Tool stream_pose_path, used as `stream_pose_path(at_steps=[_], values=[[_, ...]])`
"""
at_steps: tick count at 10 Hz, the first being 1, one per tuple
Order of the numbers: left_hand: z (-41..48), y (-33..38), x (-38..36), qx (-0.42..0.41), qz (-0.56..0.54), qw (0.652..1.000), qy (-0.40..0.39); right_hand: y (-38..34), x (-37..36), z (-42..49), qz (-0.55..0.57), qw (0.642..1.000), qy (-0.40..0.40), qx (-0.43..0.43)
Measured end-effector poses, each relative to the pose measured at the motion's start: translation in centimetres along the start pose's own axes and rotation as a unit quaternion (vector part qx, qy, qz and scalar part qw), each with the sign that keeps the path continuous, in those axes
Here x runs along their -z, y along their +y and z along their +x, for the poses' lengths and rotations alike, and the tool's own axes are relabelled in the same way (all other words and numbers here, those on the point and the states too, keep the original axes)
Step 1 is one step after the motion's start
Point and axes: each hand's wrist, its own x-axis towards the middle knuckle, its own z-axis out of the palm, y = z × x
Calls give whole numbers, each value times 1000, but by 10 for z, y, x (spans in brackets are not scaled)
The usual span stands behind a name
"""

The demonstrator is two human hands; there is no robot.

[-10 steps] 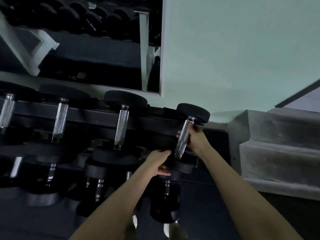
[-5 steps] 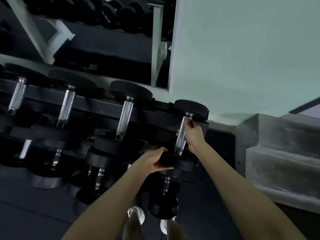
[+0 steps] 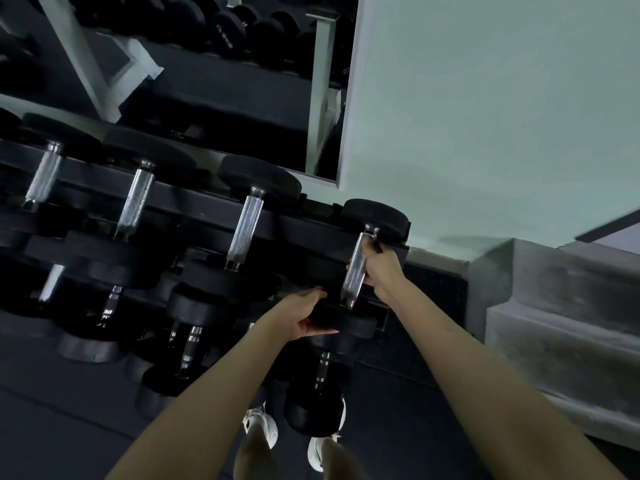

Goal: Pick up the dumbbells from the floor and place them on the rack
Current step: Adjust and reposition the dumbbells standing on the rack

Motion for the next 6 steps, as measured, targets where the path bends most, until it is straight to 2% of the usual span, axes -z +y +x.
stream_pose_path(at_steps=[2, 4, 5, 6], values=[[-12, -4, -7, 3, 6, 1000, -9, -7, 18, -21, -102, 993, -23, 47], [-27, -6, -9, -26, 29, 999, 9, 2, 53, -52, -183, 973, 52, 127], [-36, -7, -7, -60, 99, 992, 53, 2, 76, -78, -189, 964, 86, 166], [-50, -3, -5, -146, 213, 957, 132, 1, 103, -114, -205, 946, 118, 222]])
